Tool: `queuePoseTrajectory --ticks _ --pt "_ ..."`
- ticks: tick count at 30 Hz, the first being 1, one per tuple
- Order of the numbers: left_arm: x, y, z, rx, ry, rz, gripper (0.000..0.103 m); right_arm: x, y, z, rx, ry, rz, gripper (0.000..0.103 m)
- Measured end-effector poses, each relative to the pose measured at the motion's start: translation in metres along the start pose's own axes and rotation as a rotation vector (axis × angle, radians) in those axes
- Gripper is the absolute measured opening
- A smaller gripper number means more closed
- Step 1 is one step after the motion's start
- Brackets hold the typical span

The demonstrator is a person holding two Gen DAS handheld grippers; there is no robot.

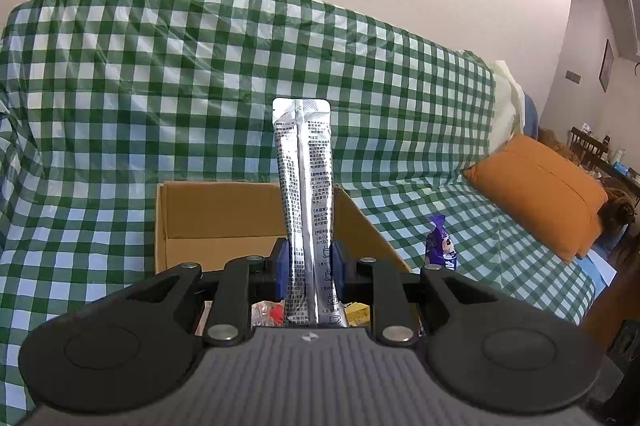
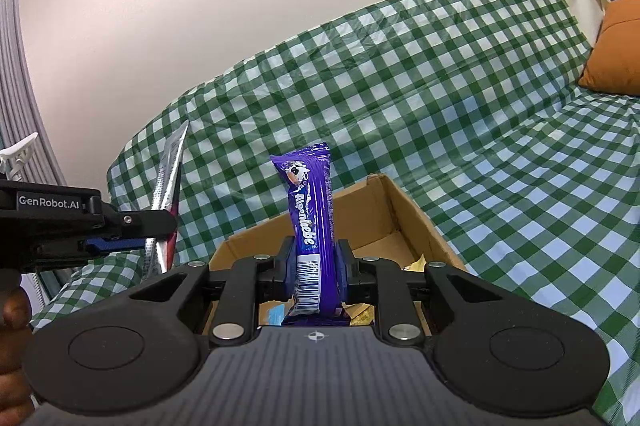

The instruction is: Organize snacks

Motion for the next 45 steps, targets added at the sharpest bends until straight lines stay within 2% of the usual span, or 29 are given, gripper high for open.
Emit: queuePoseTrajectory --ticks 10,13,14,15,17,20,22,27,29,33,35,41,45 --pt "0.001 -0.003 0.004 -0.001 0.000 0.030 0.026 0.000 0.004 -0.001 0.004 -0.005 -0.022 0.022" --pt "0.006 0.000 0.010 -0.006 0.049 0.022 0.030 0.002 0.005 0.003 0.006 0.012 -0.029 0.025" --pt "0.008 0.002 0.010 -0.004 0.059 0.008 0.031 0.002 0.004 0.004 0.016 0.022 -0.031 0.041" --pt "0.010 0.004 0.009 0.000 0.062 -0.004 0.033 0.002 0.004 0.004 0.026 0.026 -0.031 0.068" --pt "0.014 0.006 0.003 -0.006 0.061 -0.012 0.035 0.001 0.004 0.002 0.030 0.018 -0.034 0.085" --pt "0.026 0.012 -0.009 -0.014 0.070 -0.030 0.043 0.003 0.006 0.000 0.016 0.035 -0.046 0.085" --pt "0.037 0.015 -0.018 -0.032 0.081 -0.038 0.053 0.005 0.009 0.000 0.019 0.048 -0.066 0.086" --pt "0.062 0.022 -0.047 -0.100 0.091 -0.049 0.079 0.010 0.020 -0.008 0.045 0.069 -0.129 0.103" --pt "0.071 0.026 -0.056 -0.141 0.109 -0.044 0.084 0.011 0.023 -0.013 0.052 0.081 -0.151 0.103" --pt "0.087 0.033 -0.069 -0.204 0.149 -0.044 0.092 0.008 0.025 -0.023 0.118 0.146 -0.175 0.103" --pt "0.092 0.035 -0.072 -0.212 0.160 -0.052 0.100 0.007 0.023 -0.032 0.171 0.183 -0.184 0.103" --pt "0.113 0.040 -0.073 -0.236 0.188 -0.084 0.102 0.018 0.008 -0.063 0.248 0.225 -0.147 0.103" --pt "0.132 0.047 -0.067 -0.260 0.218 -0.124 0.102 0.032 0.003 -0.061 0.255 0.261 -0.154 0.103"
Point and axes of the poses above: each gripper's, at about its wrist camera, not at the fingertips, and z roughly the way its jaws point, y to its left, x to its underside, the point moved 8 cm from there along z, roughly the way its jaws point, and after that the axes turned 5 degrees about y, right-handed, at the moved point
